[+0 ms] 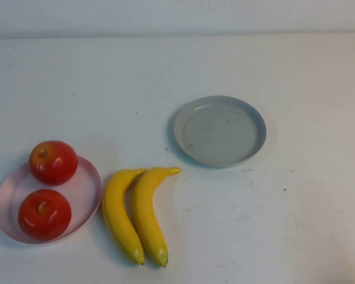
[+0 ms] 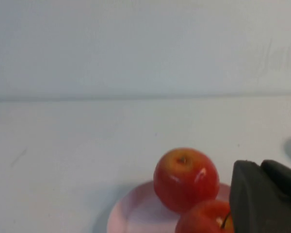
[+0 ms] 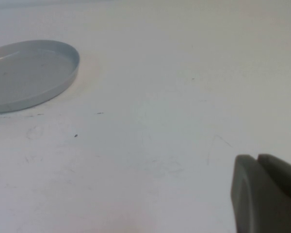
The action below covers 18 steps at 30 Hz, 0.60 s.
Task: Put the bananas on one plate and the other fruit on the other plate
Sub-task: Put another type of fruit in the right plate
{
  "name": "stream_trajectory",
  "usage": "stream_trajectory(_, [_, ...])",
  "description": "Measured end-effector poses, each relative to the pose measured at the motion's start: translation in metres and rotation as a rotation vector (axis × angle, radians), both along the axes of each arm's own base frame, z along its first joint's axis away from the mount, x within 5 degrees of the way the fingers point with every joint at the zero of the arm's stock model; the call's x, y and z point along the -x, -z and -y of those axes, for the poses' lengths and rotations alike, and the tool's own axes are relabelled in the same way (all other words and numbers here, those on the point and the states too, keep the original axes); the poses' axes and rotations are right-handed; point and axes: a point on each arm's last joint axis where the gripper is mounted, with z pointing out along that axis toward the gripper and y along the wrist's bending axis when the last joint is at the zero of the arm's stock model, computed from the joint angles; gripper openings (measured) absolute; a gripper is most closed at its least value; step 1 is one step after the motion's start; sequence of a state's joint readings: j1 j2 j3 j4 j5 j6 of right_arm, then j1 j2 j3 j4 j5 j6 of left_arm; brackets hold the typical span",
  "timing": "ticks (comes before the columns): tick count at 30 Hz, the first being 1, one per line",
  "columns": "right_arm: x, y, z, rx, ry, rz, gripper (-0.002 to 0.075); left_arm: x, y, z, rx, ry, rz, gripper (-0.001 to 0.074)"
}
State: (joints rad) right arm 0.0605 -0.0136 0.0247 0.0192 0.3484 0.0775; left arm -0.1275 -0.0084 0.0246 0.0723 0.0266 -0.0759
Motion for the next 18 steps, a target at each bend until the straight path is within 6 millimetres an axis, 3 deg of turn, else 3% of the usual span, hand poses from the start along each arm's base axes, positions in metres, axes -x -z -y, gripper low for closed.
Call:
stream_trajectory(11, [0.000, 0.000, 0.000, 0.000, 0.000, 0.000, -0.0017, 0.004, 0.030, -0.002, -0.022, -0.020, -0.333, 0.0000])
stream_trajectory(18, [0.000, 0.000, 0.000, 0.000, 0.000, 0.000, -0.0017, 0.004, 0.031, -0.002, -0.024, -0.021, -0.346, 0.0000])
